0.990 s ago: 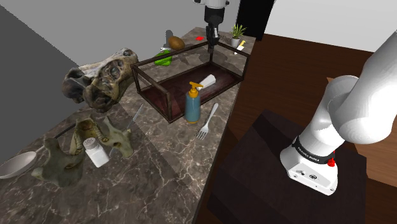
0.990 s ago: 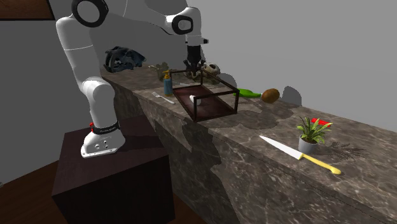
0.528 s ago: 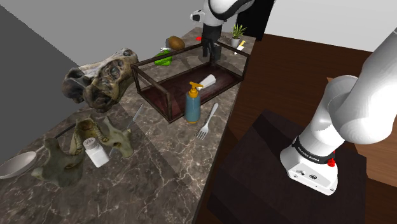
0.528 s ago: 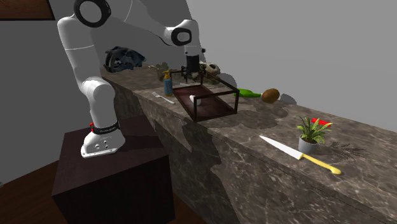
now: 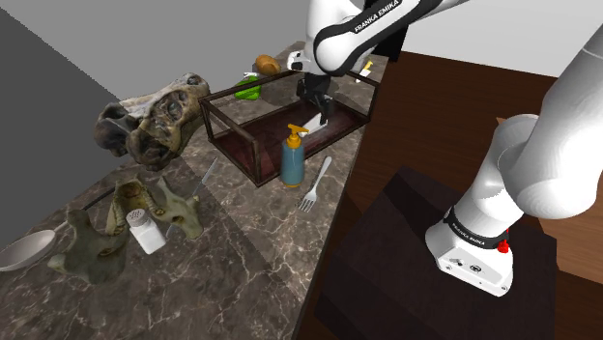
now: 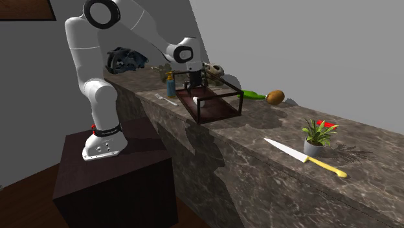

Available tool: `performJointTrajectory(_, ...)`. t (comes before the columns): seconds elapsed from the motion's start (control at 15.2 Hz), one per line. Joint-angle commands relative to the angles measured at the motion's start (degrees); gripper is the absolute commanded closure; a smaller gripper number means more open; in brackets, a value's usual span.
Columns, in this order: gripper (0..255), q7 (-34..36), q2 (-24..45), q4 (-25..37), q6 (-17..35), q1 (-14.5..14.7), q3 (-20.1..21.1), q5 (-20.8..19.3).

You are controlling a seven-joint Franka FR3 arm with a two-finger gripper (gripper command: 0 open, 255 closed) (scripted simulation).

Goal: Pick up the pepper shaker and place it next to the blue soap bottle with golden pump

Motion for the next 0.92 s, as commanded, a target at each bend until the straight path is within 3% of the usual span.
performJointTrajectory(0.0, 0, -0.55, 1.17, -0.50, 1.74, -0.02, 0.00, 0.30)
performJointTrajectory(0.26, 0, -1.19, 3.82, -1.35, 5.18, -0.23, -0.06, 1.17)
performJointTrajectory(0.79, 0, -1.18, 3.82, -1.35, 5.17, -0.24, -0.05, 1.17)
performJointTrajectory(0.86, 255, -1.18, 3.82, -1.35, 5.17, -0.24, -0.05, 1.17)
